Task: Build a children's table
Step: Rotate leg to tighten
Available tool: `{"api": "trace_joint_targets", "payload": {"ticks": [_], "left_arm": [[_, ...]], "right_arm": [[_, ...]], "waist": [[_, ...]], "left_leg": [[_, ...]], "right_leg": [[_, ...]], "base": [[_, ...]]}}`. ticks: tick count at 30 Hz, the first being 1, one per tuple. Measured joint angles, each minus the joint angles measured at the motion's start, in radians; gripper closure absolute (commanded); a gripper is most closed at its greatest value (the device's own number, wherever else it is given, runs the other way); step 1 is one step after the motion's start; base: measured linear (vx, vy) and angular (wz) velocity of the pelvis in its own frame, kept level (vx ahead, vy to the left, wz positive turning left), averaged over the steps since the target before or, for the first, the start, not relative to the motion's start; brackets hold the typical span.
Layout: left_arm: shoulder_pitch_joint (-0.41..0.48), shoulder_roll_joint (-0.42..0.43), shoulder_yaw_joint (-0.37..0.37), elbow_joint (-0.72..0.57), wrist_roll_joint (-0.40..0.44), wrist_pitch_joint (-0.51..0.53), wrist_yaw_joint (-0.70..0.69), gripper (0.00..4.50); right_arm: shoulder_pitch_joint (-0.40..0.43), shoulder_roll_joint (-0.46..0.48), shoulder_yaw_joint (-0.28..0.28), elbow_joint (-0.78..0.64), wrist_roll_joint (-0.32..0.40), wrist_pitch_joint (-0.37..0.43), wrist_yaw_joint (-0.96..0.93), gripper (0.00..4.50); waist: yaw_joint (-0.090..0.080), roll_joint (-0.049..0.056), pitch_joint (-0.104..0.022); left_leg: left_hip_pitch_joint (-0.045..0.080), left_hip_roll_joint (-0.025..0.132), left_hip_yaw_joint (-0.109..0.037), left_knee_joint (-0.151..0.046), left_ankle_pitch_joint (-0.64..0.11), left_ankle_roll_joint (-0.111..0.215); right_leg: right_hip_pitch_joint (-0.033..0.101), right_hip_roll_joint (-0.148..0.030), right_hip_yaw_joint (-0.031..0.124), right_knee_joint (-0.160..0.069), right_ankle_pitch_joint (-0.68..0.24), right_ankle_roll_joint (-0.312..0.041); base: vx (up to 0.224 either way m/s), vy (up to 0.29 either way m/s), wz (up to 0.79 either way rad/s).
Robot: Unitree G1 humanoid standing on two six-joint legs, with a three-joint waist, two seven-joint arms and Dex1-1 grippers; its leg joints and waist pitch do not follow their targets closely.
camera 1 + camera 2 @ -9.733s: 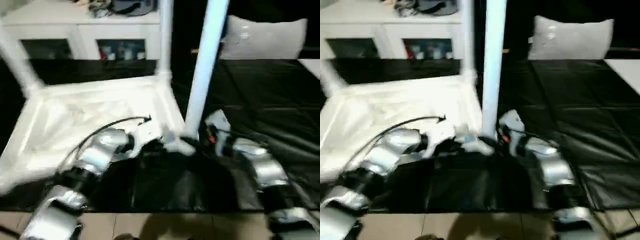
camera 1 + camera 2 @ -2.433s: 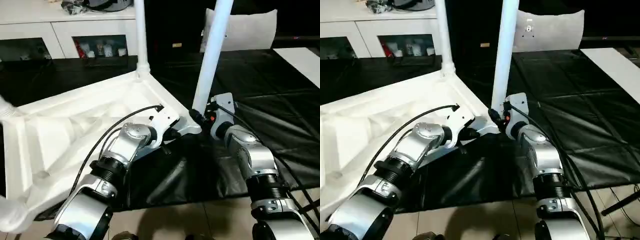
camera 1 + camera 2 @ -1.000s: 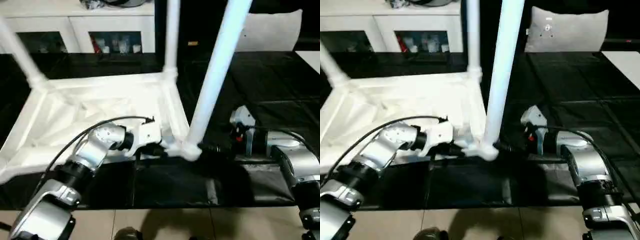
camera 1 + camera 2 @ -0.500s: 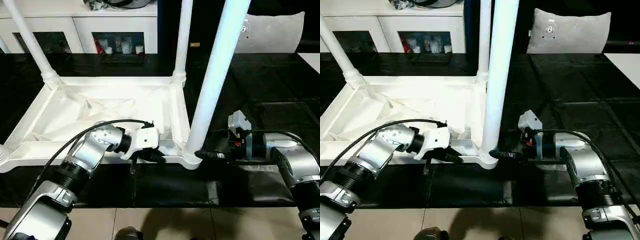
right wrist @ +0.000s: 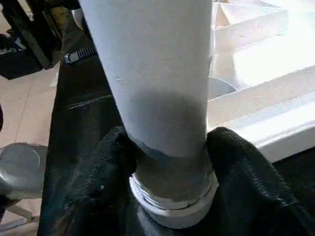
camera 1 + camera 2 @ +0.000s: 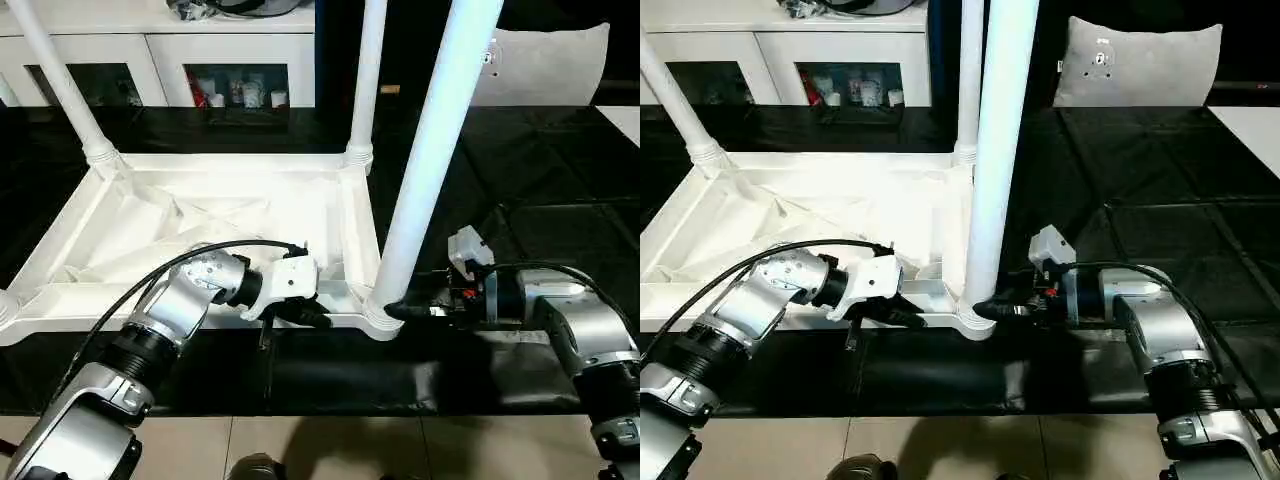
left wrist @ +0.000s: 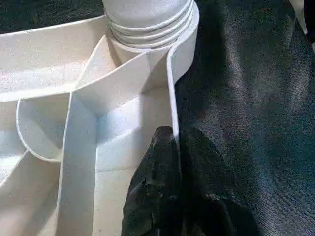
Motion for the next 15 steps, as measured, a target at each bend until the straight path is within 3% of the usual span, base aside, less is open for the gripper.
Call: {"api": "trace_joint_targets", "payload": {"ticks": [9,10,13,15], "left_arm": [[0.008,0.005,0.002,-0.011,0.000,0.000,0.000,4.50],[0.008,0.006,0.002,-0.011,0.000,0.000,0.000,4.50],[0.008,0.008,0.004,-0.011,-0.001,0.001,0.000,4.50],[0.009,0.008,0.002,-0.011,0.000,0.001,-0.003,4.50]], "right_arm": [[-0.004,0.005,0.002,0.002,-0.003,-0.009,0.005,2.55],[-0.009,0.007,0.001,0.002,0.005,0.028,0.004,2.55],[-0.019,0.008,0.000,0.000,0.023,0.090,0.002,1.86],[-0.019,0.010,0.000,-0.003,0.038,0.102,0.004,1.86]], "waist": [[-0.002,0.000,0.000],[-0.003,0.000,0.000],[-0.003,0.000,0.000],[-0.003,0.000,0.000]], "left_leg": [[0.000,0.000,0.000,0.000,0.000,0.000],[0.001,0.000,0.000,0.000,0.000,0.000],[0.001,0.000,0.000,0.000,0.000,0.000],[0.001,0.000,0.000,0.000,0.000,0.000]], "right_leg": [[0.000,0.000,0.000,0.000,0.000,0.000],[0.000,0.000,0.000,0.000,0.000,0.000],[0.000,0.000,0.000,0.001,0.000,0.000],[0.000,0.000,0.000,0.001,0.000,0.000]], "base": [[0.000,0.000,0.00],[0.000,0.000,0.00],[0.000,0.000,0.00],[0.000,0.000,0.00]]}}
